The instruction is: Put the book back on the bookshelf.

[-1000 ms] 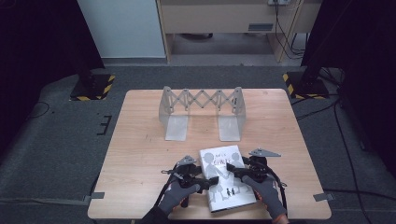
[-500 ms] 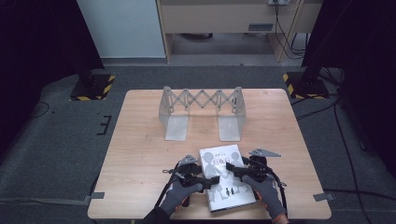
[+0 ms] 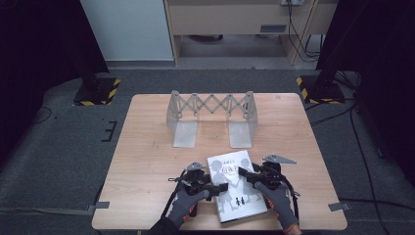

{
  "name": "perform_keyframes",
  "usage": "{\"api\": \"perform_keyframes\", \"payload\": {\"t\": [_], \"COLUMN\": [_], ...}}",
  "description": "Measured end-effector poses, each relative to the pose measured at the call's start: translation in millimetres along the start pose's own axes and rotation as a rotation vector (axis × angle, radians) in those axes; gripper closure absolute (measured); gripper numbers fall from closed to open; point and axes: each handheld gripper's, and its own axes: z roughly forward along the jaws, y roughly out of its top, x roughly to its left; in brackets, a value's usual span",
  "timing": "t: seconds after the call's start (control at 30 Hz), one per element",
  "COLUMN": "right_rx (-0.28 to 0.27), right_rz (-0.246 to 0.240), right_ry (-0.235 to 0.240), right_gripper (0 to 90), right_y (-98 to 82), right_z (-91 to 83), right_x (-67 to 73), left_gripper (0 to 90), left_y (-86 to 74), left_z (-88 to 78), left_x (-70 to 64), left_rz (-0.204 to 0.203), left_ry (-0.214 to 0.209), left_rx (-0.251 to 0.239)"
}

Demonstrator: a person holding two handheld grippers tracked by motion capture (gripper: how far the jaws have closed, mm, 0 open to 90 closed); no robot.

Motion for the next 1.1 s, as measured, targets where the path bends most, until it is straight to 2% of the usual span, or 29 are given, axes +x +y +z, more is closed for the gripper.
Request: {"api": "perform_keyframes", "payload": {"t": [0.23, 0.37, 0.57, 0.7, 0.77, 0.83, 0.97, 1.1], "right_rx": [-0.057, -0.081, -0.144, -0.148, -0.152, -0.149, -0.154, -0.149], "right_rz": [-0.032, -0.046, -0.042, -0.043, -0.039, -0.056, -0.048, -0.038], "right_ry": [0.020, 0.042, 0.081, 0.090, 0.104, 0.108, 0.117, 0.121], "right_gripper": [43.5, 44.2, 45.9, 46.2, 46.7, 46.8, 46.8, 46.5], "right_y": [4.1, 6.7, 11.3, 11.6, 11.6, 12.4, 13.4, 13.6], "right_z": [-5.3, -9.1, -13.2, -14.5, -13.7, -13.8, -14.3, -14.2], "right_x": [4.3, 7.0, 11.9, 13.5, 14.5, 17.8, 16.1, 14.6], "left_gripper": [10.9, 12.2, 16.5, 16.5, 16.9, 16.5, 18.1, 21.7], "left_y": [4.3, 7.9, 11.6, 11.4, 11.9, 11.8, 13.1, 13.9], "left_z": [-7.5, -12.1, -16.5, -12.8, -10.3, -10.4, -11.3, -12.6], "left_x": [-3.1, -7.8, -14.4, -15.5, -17.2, -17.8, -19.2, -17.7], "left_rz": [0.026, 0.063, 0.091, 0.082, 0.090, 0.093, 0.100, 0.077], "left_ry": [-0.003, -0.006, -0.047, -0.064, -0.069, -0.067, -0.062, -0.075], "left_rx": [-0.043, -0.052, -0.084, -0.090, -0.090, -0.099, -0.105, -0.113]}}
